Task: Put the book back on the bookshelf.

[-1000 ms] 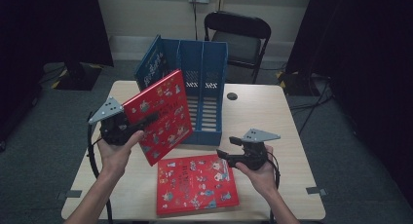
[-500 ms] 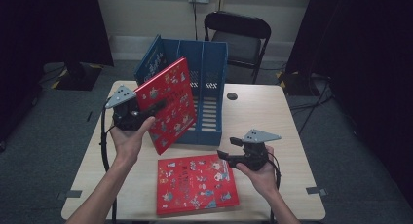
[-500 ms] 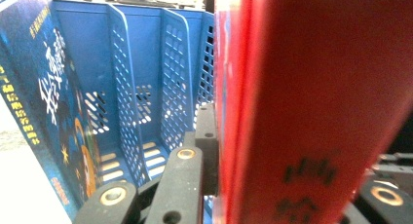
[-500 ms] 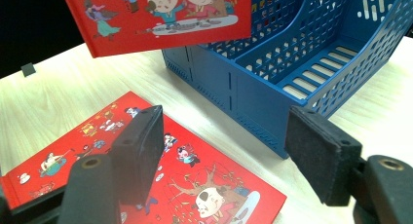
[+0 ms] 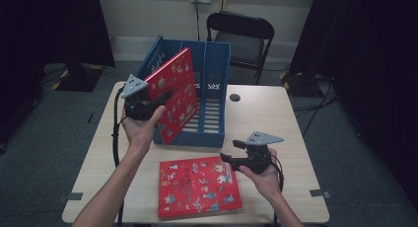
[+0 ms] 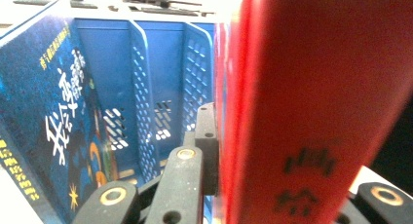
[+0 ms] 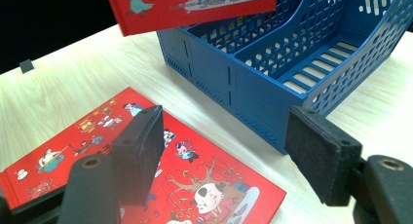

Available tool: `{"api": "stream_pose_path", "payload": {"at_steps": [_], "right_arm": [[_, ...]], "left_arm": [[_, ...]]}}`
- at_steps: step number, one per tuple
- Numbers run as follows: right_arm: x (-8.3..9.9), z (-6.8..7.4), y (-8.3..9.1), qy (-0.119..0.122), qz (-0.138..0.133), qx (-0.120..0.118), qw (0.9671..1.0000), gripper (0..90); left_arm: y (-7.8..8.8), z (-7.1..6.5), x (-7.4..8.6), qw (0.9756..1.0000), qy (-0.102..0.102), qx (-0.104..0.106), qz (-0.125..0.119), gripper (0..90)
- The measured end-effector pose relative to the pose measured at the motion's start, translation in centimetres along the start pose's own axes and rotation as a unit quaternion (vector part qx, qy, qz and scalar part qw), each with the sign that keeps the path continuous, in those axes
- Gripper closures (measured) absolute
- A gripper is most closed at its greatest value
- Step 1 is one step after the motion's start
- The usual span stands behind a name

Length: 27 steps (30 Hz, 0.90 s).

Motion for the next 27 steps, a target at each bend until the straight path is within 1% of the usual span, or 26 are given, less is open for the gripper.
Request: {"api": "stream_pose_path", "payload": {"at_steps": [3, 5, 6, 9, 10, 11, 13, 14, 16, 20, 24, 27], "right_arm": [[0.0, 0.0, 0.0, 0.001, -0.001, -0.001, 1.0000, 30.9], [0.0, 0.0, 0.0, 0.001, -0.001, -0.001, 1.0000, 30.9], [0.0, 0.0, 0.0, 0.001, 0.000, -0.001, 1.0000, 30.9], [0.0, 0.0, -0.1, 0.000, 0.001, -0.001, 1.0000, 31.0], [0.0, 0.0, -0.1, 0.000, 0.002, -0.001, 1.0000, 31.1], [0.0, 0.0, -0.1, 0.001, 0.002, -0.001, 1.0000, 31.1], [0.0, 0.1, -0.2, 0.002, 0.001, -0.003, 1.0000, 31.1], [0.0, 0.1, -0.2, 0.002, 0.002, -0.004, 1.0000, 31.1], [0.0, 0.2, -0.3, 0.003, 0.002, -0.004, 1.0000, 31.0], [0.0, 0.3, -0.3, 0.003, 0.003, -0.006, 1.0000, 32.4], [0.0, 0.2, -0.3, -0.001, 0.003, -0.005, 1.0000, 32.5], [0.1, 0.1, -0.3, 0.001, 0.003, -0.006, 1.0000, 32.5]], "left_arm": [[-0.8, 0.1, 0.1, 1.0000, 0.003, -0.005, 0.005, 80.2], [-1.0, 0.0, 0.1, 1.0000, 0.003, -0.007, 0.005, 80.2], [-1.3, 0.1, 0.1, 0.9999, 0.002, -0.011, 0.008, 80.2], [-1.8, 0.2, -0.3, 0.9998, 0.004, -0.017, 0.004, 80.2], [-1.9, 0.3, -0.3, 0.9998, 0.010, -0.019, 0.003, 80.2], [-2.0, 0.4, -0.4, 0.9997, 0.019, -0.017, -0.004, 80.2], [-2.3, 0.4, -0.6, 0.9996, 0.025, -0.010, -0.006, 80.2], [-2.5, 0.4, -0.6, 0.9996, 0.025, -0.011, -0.006, 80.2], [-2.9, 0.3, -0.7, 0.9996, 0.021, -0.019, -0.006, 80.2], [-3.8, 0.5, -1.1, 0.9994, 0.017, -0.030, -0.004, 80.2], [-4.6, 0.7, -1.4, 0.9990, 0.021, -0.039, -0.009, 80.2], [-5.1, 0.6, -1.5, 0.9989, 0.008, -0.046, -0.004, 80.2]]}}
Point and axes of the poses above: each handheld gripper's, and its own axes: y roughly backward along the jaws, x roughly out of its underside, z roughly to its left, the point moved 5 cm from there along -y, roughly forward along the jaws, and after that the axes turned 3 degrees about z, right-handed, at the moved point
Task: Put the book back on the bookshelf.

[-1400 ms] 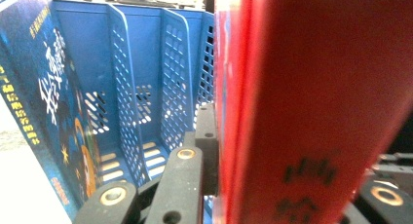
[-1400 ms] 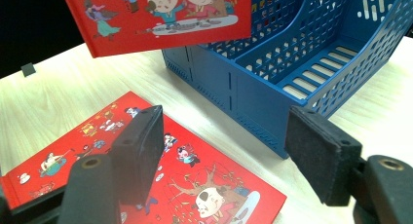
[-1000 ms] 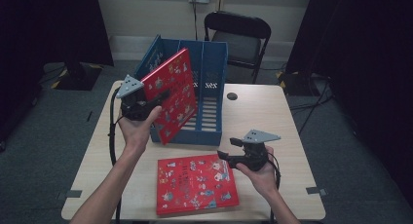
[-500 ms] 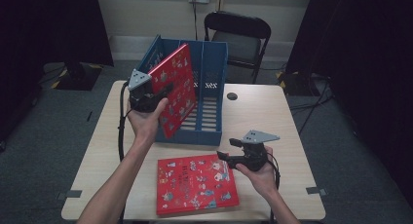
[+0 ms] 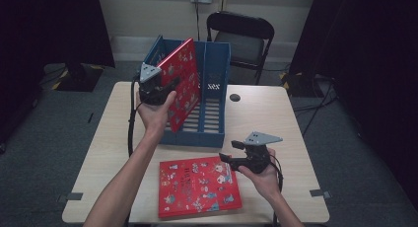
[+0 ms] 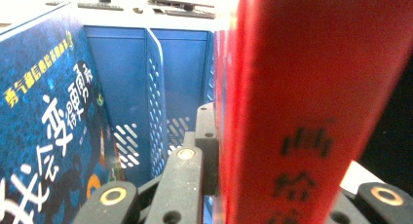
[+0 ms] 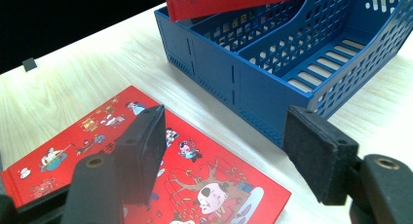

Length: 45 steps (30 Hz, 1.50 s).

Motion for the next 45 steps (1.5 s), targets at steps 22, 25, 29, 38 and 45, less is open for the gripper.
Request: {"api": "stream_pose_path", "payload": {"at_steps": [22, 25, 29, 38, 45], "right_arm": [[0.4, -0.5, 0.2, -0.006, 0.001, 0.000, 1.0000, 32.5], [0.4, -0.6, 0.2, -0.007, 0.002, 0.000, 1.0000, 32.4], [0.4, -0.5, 0.1, -0.004, 0.004, 0.000, 1.0000, 32.3], [0.7, -0.6, 0.0, -0.002, 0.008, 0.004, 1.0000, 32.3], [0.8, -0.6, -0.1, -0.003, 0.011, 0.005, 0.9999, 32.3]], "left_arm": [[-3.2, -0.4, 0.1, 0.9997, -0.009, -0.023, -0.002, 80.2], [-3.7, -0.4, 0.2, 0.9998, -0.003, -0.020, -0.004, 80.2], [-4.2, -0.7, 0.8, 0.9996, -0.013, -0.024, 0.000, 80.1], [-5.1, -0.9, 2.9, 0.9993, -0.032, -0.021, 0.007, 80.1], [-5.1, -0.8, 4.1, 0.9992, -0.037, -0.015, 0.004, 80.1]]}}
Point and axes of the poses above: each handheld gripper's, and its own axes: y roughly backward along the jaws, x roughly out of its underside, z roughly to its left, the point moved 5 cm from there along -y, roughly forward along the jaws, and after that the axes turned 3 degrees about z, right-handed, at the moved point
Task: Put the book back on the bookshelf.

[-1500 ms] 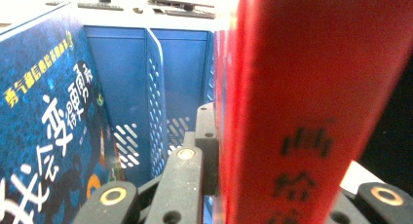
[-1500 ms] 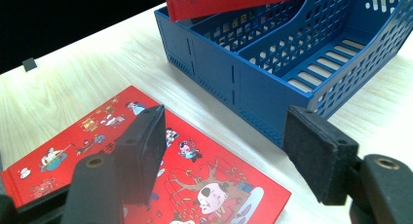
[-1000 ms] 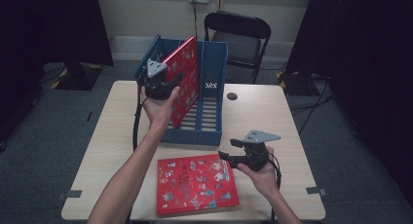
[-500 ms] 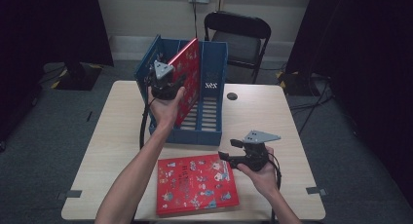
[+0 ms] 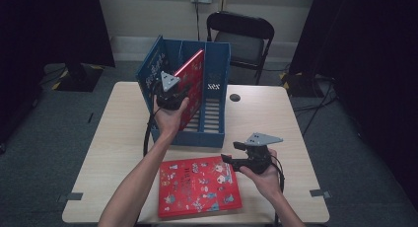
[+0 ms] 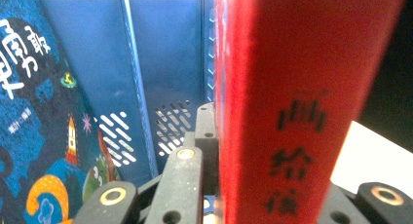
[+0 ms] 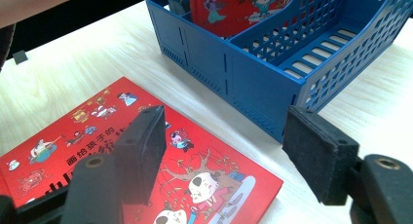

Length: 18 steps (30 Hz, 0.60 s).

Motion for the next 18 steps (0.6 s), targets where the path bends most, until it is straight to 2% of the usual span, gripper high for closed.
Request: {"api": "stream_pose_path", "payload": {"at_steps": [4, 9, 12, 14, 18], "right_arm": [[0.1, 0.0, -0.1, 0.001, 0.002, 0.001, 1.0000, 32.3], [0.1, 0.1, -0.2, 0.000, 0.003, 0.000, 1.0000, 32.4], [0.2, 0.1, -0.2, 0.000, 0.004, 0.001, 1.0000, 32.3], [0.2, 0.1, -0.2, 0.001, 0.004, 0.001, 1.0000, 32.4], [0.2, 0.1, -0.2, 0.000, 0.004, 0.001, 1.0000, 32.3]], "left_arm": [[-0.1, 0.0, 0.9, 1.0000, -0.004, 0.005, 0.004, 80.1], [-0.4, 0.0, 2.0, 0.9999, 0.005, 0.009, 0.009, 80.1], [-0.5, 0.0, 2.6, 0.9999, 0.000, 0.007, 0.014, 80.0], [-0.4, 0.0, 2.8, 0.9999, 0.004, 0.008, 0.011, 80.0], [-0.2, -0.1, 3.0, 0.9998, -0.001, 0.011, 0.015, 79.9]]}}
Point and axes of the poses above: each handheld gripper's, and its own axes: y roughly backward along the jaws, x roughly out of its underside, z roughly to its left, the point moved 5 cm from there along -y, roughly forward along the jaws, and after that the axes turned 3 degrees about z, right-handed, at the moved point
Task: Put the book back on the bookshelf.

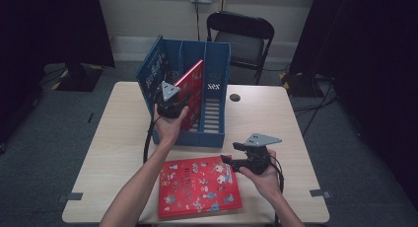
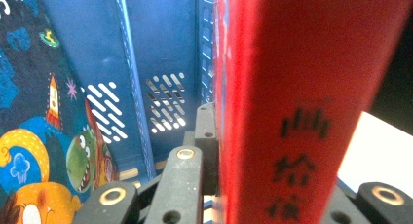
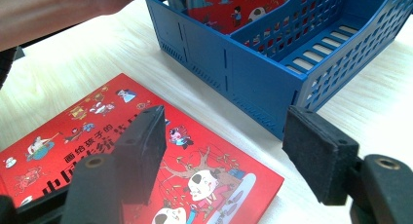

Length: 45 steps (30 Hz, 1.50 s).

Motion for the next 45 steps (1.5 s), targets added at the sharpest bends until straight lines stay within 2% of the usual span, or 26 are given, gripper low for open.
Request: {"api": "stream_pose_path", "payload": {"at_steps": [5, 10, 14, 19, 27, 31, 35, 38, 40, 42, 44, 45], "right_arm": [[0.1, 0.1, -0.1, 0.003, 0.003, 0.000, 1.0000, 32.3], [0.0, 0.3, -0.2, 0.004, 0.004, -0.001, 1.0000, 32.3], [0.0, 0.5, -0.4, 0.006, 0.005, -0.002, 1.0000, 32.0], [-0.1, 0.6, -0.4, 0.008, 0.005, -0.003, 1.0000, 32.0], [0.0, 0.7, -0.6, 0.009, 0.008, -0.002, 0.9999, 32.0], [0.0, 0.7, -0.6, 0.009, 0.009, -0.003, 0.9999, 32.0], [0.0, 0.8, -0.6, 0.010, 0.008, -0.002, 0.9999, 32.0], [0.0, 0.8, -0.5, 0.010, 0.008, -0.002, 0.9999, 32.0], [-0.1, 0.7, -0.5, 0.010, 0.007, -0.002, 0.9999, 32.0], [0.0, 0.6, -0.5, 0.009, 0.006, -0.001, 0.9999, 32.0], [0.0, 0.5, -0.4, 0.009, 0.007, 0.000, 0.9999, 32.0], [0.0, 0.5, -0.3, 0.008, 0.006, 0.000, 0.9999, 32.0]], "left_arm": [[0.5, 0.0, 0.5, 0.9999, -0.008, 0.004, 0.007, 79.1], [1.1, 0.3, 0.6, 0.9997, -0.002, 0.014, 0.019, 76.7], [1.7, 0.6, 0.2, 0.9998, -0.002, 0.010, 0.017, 74.6], [2.6, 1.0, -1.0, 0.9996, -0.013, 0.010, 0.024, 73.7], [3.1, 1.2, -1.7, 0.9990, -0.020, 0.018, 0.037, 72.7], [3.0, 1.2, -1.9, 0.9984, -0.031, -0.003, 0.048, 74.3], [2.9, 1.1, -1.9, 0.9986, -0.019, -0.017, 0.046, 77.9], [2.5, 0.8, -1.9, 0.9995, 0.007, -0.016, 0.027, 80.0], [2.2, 0.6, -2.0, 0.9994, -0.006, -0.021, 0.028, 80.1], [2.0, 0.4, -2.2, 0.9994, -0.007, -0.024, 0.024, 80.2], [1.8, 0.6, -2.3, 0.9994, 0.001, -0.028, 0.018, 80.2], [1.6, 0.9, -2.4, 0.9994, 0.012, -0.029, 0.015, 80.2]]}}
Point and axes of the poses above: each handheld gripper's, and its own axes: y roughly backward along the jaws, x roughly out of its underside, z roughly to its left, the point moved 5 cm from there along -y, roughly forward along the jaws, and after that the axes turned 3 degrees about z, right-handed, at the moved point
